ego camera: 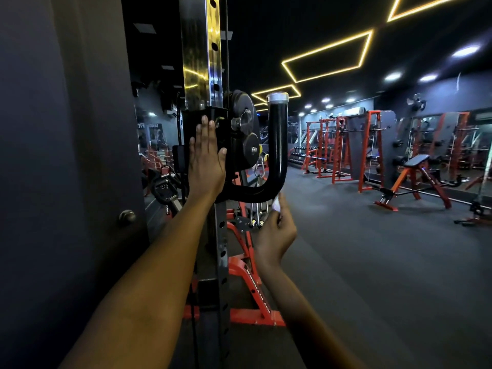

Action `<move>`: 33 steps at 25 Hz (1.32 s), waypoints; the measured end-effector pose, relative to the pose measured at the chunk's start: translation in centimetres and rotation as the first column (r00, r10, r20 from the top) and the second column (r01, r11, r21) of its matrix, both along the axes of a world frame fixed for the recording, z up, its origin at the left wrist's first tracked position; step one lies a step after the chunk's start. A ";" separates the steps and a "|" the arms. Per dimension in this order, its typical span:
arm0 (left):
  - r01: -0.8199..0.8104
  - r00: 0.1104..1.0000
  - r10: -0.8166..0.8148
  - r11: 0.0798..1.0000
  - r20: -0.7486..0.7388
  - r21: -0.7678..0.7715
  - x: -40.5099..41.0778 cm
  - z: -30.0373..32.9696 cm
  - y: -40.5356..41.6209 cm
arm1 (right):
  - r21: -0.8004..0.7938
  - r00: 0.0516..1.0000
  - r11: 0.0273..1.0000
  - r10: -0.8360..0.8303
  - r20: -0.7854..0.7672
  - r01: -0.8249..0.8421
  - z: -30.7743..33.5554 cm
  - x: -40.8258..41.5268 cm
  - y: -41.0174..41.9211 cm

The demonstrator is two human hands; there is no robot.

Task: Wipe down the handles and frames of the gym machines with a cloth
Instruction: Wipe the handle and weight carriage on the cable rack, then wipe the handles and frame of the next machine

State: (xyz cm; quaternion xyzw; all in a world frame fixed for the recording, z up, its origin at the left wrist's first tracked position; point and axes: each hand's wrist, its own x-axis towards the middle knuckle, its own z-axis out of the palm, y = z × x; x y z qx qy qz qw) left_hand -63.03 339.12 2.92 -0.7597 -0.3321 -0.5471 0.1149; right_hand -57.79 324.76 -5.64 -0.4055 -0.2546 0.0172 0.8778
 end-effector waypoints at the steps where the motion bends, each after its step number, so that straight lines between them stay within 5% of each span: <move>1: 0.001 1.000 -0.001 1.000 0.002 0.000 0.0 0.0 0.1 | -0.101 0.996 0.992 0.072 -0.051 -0.077 -0.6 -0.2 0.8; 7: -0.006 0.998 0.004 0.999 -0.058 -0.043 -0.6 0.1 -0.4 | -0.393 0.934 0.849 0.294 -0.202 -0.352 -0.6 2.6 4.0; 14: -0.139 0.980 0.104 0.969 -0.173 -0.206 -2.0 -4.2 -6.9 | -0.791 0.901 0.611 0.319 0.293 0.041 -0.9 9.0 0.5; 18: -0.188 0.981 0.159 0.914 -0.110 -0.359 -1.4 -8.5 -13.9 | -0.819 0.812 0.543 0.385 0.439 0.185 0.3 10.1 -6.5; 25: -0.301 0.943 0.160 0.785 -0.293 -0.541 2.0 -11.0 -24.1 | -0.788 0.686 0.480 0.422 0.593 0.386 -1.0 14.8 -16.7; 33: -0.233 0.868 -0.113 0.768 -0.483 -0.597 8.4 -16.3 -34.5 | -0.830 0.693 0.487 0.499 0.520 0.272 -8.0 22.9 -27.0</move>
